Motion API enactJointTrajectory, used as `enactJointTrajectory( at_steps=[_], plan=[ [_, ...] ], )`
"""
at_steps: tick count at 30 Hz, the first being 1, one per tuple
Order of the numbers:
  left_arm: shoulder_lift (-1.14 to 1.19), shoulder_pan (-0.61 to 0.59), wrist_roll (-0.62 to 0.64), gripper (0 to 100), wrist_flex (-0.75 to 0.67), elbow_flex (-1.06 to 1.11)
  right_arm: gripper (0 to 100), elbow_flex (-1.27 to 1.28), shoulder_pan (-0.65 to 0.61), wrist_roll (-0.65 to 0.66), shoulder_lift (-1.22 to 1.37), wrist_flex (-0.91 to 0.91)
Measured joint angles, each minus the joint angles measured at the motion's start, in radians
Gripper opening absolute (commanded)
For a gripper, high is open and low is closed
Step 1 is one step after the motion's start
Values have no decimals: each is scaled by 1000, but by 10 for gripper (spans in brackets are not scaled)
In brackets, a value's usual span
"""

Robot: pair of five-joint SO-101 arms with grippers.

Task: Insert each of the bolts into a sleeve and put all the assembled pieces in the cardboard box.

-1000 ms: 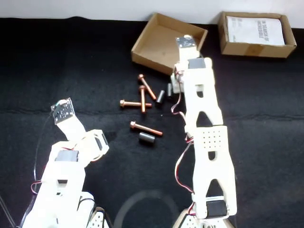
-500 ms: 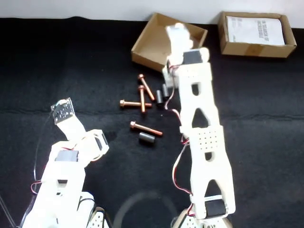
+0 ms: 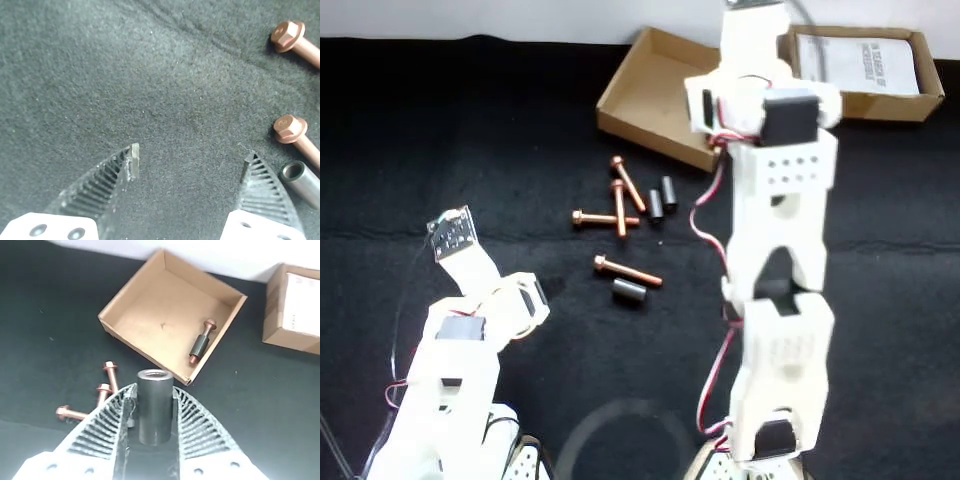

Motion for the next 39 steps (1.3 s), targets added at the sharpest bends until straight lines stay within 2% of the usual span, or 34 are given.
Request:
enactJointTrajectory(
  at_steps=[12,18,25,29,34,39],
  plan=[
    [0,0,0,329,0,0,6,838,14,-18,-796,2],
    [0,0,0,329,0,0,6,1235,100,-18,-1169,2],
    [0,29,0,327,12,-3,6,1576,203,-18,-1479,2],
    [0,64,0,329,204,-137,6,1771,330,-18,-1590,-74],
    [0,123,-2,329,520,-454,6,2027,546,-18,-1692,-269],
    [0,218,-3,329,686,-703,6,2245,713,-18,-1783,-453]
  ],
)
